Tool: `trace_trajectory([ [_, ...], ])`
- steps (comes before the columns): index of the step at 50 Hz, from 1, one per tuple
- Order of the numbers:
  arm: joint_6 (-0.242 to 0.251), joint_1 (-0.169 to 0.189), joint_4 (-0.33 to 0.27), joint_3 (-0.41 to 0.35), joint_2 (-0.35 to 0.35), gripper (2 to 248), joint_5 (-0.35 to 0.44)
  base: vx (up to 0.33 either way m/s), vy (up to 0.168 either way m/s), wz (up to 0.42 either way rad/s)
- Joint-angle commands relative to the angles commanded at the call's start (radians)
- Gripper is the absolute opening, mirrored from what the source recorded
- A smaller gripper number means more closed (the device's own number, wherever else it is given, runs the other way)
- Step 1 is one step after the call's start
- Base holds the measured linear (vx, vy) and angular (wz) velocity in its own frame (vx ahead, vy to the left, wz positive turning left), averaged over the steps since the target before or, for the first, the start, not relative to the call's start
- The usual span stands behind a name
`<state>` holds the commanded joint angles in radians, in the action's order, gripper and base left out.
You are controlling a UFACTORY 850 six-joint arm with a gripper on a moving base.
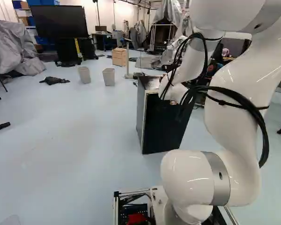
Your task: Grab a drink from the fridge
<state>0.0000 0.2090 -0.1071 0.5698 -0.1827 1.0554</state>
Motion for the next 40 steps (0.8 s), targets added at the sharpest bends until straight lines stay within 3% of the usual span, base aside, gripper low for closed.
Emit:
trace_trajectory([
  [40, 0.0, -0.14, 0.072, -0.323, 0.309, 99, -0.122, 0.0, 0.0, 0.0],
])
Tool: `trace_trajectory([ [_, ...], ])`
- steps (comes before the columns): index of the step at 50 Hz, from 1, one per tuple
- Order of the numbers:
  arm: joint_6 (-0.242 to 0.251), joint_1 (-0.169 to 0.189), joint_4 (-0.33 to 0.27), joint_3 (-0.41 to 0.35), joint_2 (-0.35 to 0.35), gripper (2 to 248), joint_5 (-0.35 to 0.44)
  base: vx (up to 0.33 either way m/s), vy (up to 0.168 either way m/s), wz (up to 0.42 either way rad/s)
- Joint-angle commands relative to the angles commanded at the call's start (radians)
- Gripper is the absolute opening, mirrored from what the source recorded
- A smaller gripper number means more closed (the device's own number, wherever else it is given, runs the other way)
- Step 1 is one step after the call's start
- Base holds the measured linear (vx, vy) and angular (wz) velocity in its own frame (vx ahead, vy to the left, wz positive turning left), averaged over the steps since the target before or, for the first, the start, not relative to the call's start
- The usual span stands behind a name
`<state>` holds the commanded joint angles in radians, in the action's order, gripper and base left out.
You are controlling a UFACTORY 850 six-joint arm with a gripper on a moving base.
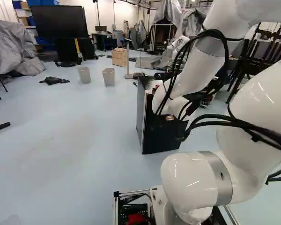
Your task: Grab a drink from the fridge
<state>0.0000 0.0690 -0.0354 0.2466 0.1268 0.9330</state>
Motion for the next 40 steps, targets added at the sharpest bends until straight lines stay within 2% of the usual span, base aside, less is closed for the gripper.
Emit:
trace_trajectory([
  [20, 0.0, -0.042, 0.022, -0.098, 0.094, 99, -0.037, 0.0, 0.0, 0.0],
  [40, 0.0, -0.065, 0.033, -0.15, 0.143, 99, -0.057, 0.0, 0.0, 0.0],
])
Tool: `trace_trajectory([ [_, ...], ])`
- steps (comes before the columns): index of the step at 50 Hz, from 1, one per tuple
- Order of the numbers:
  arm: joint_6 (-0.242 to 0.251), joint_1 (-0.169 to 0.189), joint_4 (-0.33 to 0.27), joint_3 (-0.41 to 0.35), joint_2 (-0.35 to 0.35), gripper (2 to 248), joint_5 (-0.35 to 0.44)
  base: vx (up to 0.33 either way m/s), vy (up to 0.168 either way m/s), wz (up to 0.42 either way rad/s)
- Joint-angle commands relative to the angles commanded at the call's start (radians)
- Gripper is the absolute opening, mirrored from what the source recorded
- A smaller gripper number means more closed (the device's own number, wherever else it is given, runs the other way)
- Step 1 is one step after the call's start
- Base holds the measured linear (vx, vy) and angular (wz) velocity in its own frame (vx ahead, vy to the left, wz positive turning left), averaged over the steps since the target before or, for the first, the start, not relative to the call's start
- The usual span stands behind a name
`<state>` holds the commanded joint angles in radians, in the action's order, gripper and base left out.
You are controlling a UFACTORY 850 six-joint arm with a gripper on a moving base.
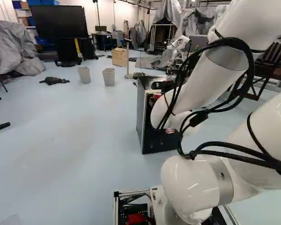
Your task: Grab a drink from the fridge
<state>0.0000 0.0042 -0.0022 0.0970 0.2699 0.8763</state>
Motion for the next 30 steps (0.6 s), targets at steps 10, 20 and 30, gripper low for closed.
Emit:
trace_trajectory([
  [10, 0.0, -0.004, 0.002, -0.009, 0.009, 99, -0.003, 0.0, 0.0, 0.0],
  [20, 0.0, -0.004, 0.002, -0.01, 0.009, 99, -0.004, 0.0, 0.0, 0.0],
  [30, 0.0, -0.004, 0.002, -0.01, 0.009, 99, -0.004, 0.0, 0.0, 0.0],
])
